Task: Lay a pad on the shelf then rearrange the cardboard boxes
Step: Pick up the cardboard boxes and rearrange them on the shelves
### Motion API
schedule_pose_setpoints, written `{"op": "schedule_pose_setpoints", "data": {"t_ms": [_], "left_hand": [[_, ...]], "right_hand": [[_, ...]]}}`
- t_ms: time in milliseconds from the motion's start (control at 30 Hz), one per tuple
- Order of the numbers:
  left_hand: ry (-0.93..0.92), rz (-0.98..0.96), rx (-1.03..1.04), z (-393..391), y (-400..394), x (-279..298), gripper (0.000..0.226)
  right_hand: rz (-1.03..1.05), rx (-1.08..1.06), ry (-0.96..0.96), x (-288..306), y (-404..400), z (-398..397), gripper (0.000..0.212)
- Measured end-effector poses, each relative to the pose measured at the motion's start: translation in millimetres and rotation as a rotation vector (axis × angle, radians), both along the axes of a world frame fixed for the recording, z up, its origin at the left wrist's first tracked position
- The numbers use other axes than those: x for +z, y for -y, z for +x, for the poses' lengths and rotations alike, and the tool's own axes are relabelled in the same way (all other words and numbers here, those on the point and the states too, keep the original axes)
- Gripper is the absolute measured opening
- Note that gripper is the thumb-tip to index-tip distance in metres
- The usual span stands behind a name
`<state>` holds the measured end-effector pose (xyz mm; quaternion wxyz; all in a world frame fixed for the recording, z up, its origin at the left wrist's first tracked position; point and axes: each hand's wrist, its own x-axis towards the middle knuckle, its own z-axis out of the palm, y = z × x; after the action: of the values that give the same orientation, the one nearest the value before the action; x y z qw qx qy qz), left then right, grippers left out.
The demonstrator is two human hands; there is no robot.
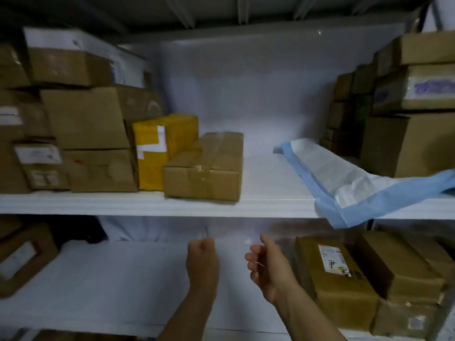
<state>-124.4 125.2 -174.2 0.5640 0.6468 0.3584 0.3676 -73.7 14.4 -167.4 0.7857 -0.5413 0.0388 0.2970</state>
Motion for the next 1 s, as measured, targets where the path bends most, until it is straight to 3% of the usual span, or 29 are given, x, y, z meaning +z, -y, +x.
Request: {"op": "schedule_pose_setpoints", "data": {"t_ms": [67,133,233,300,400,533,667,833,1000], "left_hand": [[0.083,0.132,0.081,-10.5,-25.3,33.3,0.033],[0.134,0.238,0.171,-13.7,-50.6,60.2,0.030],[0.079,0.215,0.242,-8.5,-75.9,95.4,0.036],[0.044,0.231,0.205,-0.7,-88.2,109.5,0.043],[-0.001,0.218,0.108,8.8,-95.9,124.7,0.045],[0.003,0.062,-0.046,14.2,-96.3,134.3,0.057],[0.128,-0.197,-0.061,13.4,-104.2,133.0,0.074],[0.169,-0.336,-0.236,-2.6,-96.6,129.2,0.054],[0.142,-0.501,-0.422,-25.2,-86.0,124.1,0.061]], "right_hand": [[-0.054,-0.081,0.201,36.3,-13.2,-6.8,0.031],[-0.110,-0.188,0.386,67.2,-21.8,-4.1,0.027],[-0.212,-0.287,0.544,103.4,-32.3,13.3,0.028],[-0.322,-0.229,0.603,122.4,-39.5,27.6,0.039],[-0.448,-0.055,0.547,137.8,-50.5,49.4,0.046],[-0.427,0.177,0.415,143.0,-53.3,63.5,0.055],[-0.455,0.125,0.411,145.0,-45.2,69.2,0.057],[-0.400,0.196,0.333,149.5,-22.9,50.5,0.055],[-0.379,0.194,0.322,143.2,-9.1,24.1,0.054]]}}
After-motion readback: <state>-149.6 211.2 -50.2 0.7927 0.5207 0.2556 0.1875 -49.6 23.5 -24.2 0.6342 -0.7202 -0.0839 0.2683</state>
